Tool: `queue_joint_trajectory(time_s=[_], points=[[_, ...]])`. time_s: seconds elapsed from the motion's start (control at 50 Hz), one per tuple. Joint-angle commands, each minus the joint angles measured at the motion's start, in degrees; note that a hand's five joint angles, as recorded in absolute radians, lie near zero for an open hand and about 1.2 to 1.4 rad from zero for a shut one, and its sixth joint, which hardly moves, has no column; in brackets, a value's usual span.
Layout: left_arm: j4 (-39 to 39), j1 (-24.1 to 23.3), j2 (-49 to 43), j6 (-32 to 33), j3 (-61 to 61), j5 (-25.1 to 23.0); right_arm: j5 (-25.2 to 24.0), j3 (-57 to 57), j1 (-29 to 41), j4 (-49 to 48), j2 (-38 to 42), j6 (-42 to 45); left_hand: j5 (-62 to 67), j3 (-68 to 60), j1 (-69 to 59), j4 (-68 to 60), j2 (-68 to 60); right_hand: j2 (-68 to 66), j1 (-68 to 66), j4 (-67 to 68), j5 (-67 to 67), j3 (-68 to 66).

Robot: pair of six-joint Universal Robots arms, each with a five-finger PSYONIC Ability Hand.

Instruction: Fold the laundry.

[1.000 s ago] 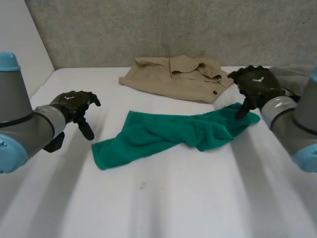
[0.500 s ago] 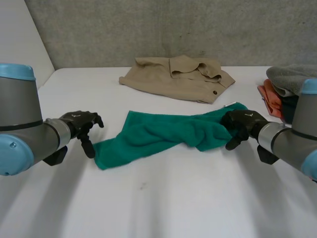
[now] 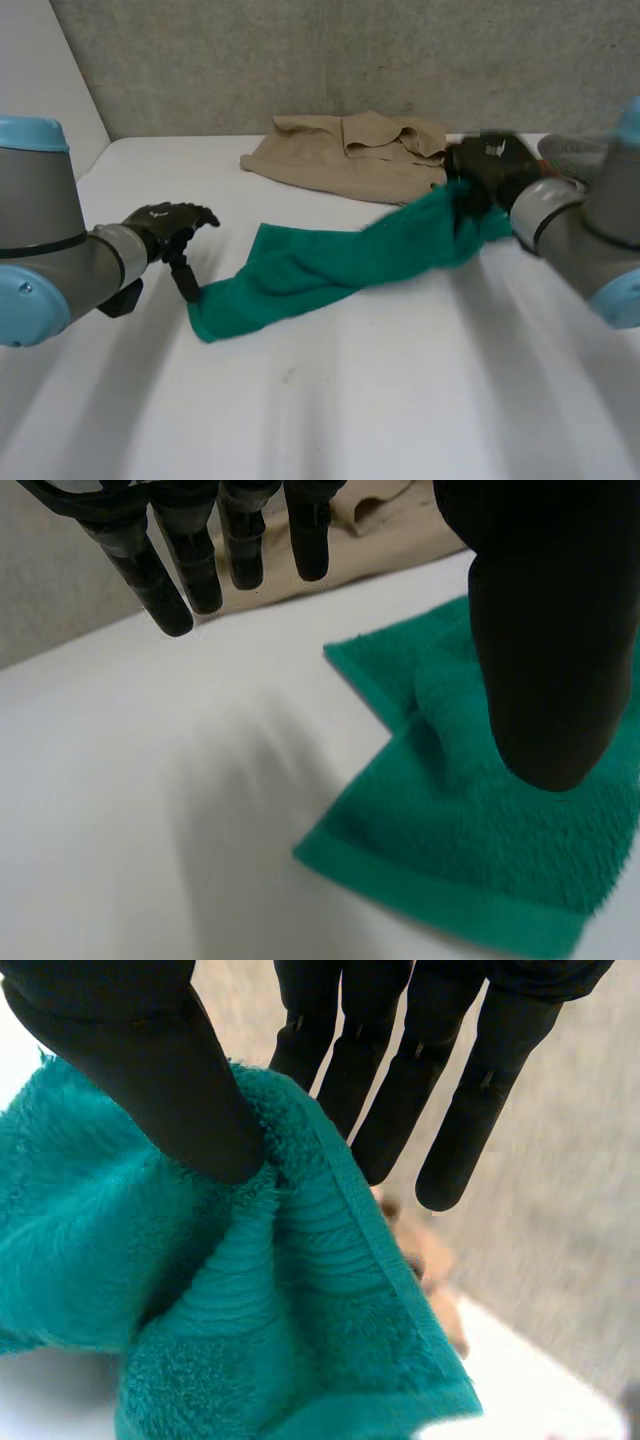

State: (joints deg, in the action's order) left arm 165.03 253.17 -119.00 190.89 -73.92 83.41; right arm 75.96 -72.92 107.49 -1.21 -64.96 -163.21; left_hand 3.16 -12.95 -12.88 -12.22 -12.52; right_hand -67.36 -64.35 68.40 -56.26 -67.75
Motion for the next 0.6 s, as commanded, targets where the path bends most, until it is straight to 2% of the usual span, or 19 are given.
queue_joint_trajectory(time_s=[0.02, 0.1, 0.22, 0.26, 0.28, 0.32, 0.34, 0.48, 0.54, 0.6], points=[[0.4, -2.2, -3.8, 0.0, 5.4, -1.4, -5.0, 4.3, 0.6, 11.6, -11.1, 8.0, -2.9, 2.7, 2.7, 2.0, 2.3, -12.6, -15.6, 11.6, -13.7, -12.2], [-0.2, -4.3, -6.8, 0.0, 8.1, -1.6, -6.3, 7.6, 1.8, 15.9, -15.4, 10.2, -2.9, 2.7, 2.7, 2.0, 2.3, -12.6, -15.6, 11.6, -13.7, -12.2], [-0.7, -8.1, -11.2, -0.2, 11.7, -0.4, -7.4, 10.6, 3.9, 16.9, -20.6, 10.5, -1.0, 0.7, 0.7, 0.0, 0.3, -12.6, -15.6, 11.6, -13.7, -12.2], [-1.4, -8.8, -11.9, -0.3, 12.5, 0.2, -7.3, 11.0, 3.9, 16.7, -21.3, 10.3, 15.1, -15.3, -15.4, -16.1, -15.8, -12.6, -15.6, 11.6, -13.7, -12.2], [-2.5, -9.2, -12.3, -0.3, 13.2, 0.9, -7.2, 11.3, 3.6, 16.3, -21.7, 10.0, 36.9, -37.1, -37.1, -37.8, -37.5, -12.6, -15.6, 11.6, -13.7, -12.2], [-4.1, -9.3, -12.5, -0.5, 14.0, 1.5, -7.1, 11.2, 2.9, 16.0, -21.5, 9.8, 63.0, -63.2, -63.3, -64.0, -63.7, -12.6, -15.6, 11.6, -13.7, -12.2], [-4.9, -9.2, -12.5, -0.5, 14.3, 1.8, -7.2, 11.1, 2.4, 15.8, -21.3, 9.9, 66.8, -67.0, -67.1, -67.7, -67.4, -12.6, -15.6, 11.6, -13.7, -12.2], [-8.1, -4.9, -11.6, 0.4, 22.3, 5.1, -7.0, 9.5, -3.5, 15.4, -15.7, 11.3, 66.8, -67.0, -67.1, -67.8, -67.5, -12.6, -15.6, 11.6, -13.7, -12.2], [-8.1, -2.8, -11.3, 0.4, 27.5, 4.4, -7.1, 9.9, -4.9, 15.2, -12.9, 11.5, 66.8, -67.0, -67.1, -67.8, -67.5, -12.6, -15.6, 11.6, -13.7, -12.2], [-7.6, -2.1, -11.5, 0.4, 33.0, 1.0, -6.3, 11.5, -4.2, 13.6, -10.4, 11.2, 66.8, -67.0, -67.1, -67.8, -67.5, -12.6, -15.6, 11.6, -13.7, -12.2]])
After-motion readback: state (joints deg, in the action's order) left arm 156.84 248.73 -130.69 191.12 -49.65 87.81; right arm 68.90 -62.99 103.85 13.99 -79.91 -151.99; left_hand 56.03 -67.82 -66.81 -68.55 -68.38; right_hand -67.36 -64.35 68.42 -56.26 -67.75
